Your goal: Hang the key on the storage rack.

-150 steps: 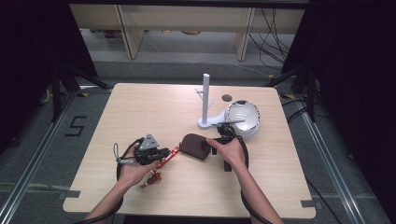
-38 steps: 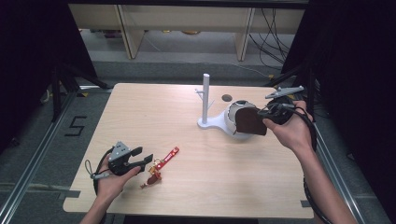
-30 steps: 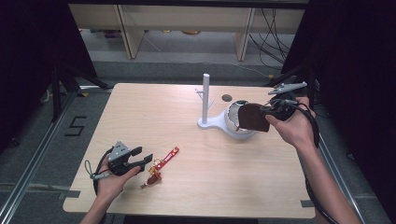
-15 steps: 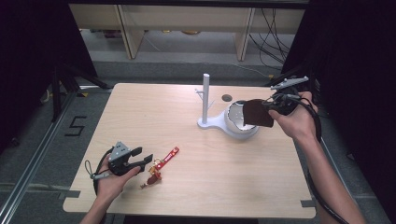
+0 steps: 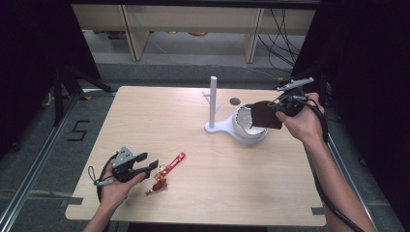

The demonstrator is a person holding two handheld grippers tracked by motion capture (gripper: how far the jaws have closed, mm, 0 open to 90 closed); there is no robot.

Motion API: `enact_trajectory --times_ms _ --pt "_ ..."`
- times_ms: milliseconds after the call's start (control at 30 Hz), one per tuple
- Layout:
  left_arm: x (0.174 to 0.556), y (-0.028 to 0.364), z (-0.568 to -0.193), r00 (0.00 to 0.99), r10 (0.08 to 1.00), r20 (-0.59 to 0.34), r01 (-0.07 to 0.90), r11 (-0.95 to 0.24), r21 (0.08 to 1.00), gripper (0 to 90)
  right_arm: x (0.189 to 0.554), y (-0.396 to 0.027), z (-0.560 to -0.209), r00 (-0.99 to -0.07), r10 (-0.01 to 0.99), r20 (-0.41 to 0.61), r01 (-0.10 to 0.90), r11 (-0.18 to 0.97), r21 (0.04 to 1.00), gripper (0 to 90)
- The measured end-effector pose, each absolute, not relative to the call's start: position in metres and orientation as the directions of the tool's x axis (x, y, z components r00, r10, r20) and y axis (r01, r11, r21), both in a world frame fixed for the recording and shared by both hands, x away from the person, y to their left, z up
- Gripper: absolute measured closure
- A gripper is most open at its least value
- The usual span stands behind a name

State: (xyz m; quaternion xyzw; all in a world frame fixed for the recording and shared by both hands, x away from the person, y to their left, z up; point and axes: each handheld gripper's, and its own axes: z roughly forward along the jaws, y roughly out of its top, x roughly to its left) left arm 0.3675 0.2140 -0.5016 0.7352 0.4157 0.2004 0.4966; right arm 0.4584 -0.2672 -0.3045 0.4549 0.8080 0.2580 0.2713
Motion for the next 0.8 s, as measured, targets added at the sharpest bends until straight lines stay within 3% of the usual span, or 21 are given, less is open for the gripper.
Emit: enact_trajectory --times_ms 800 --pt "0.367 0.211 -0.504 0.582 0.804 -0.123 0.416 -0.164 0.895 40.7 0.479 -0.253 -0.329 -0.465 0.854 -0.231 0.595 0.495 0.633 84.3"
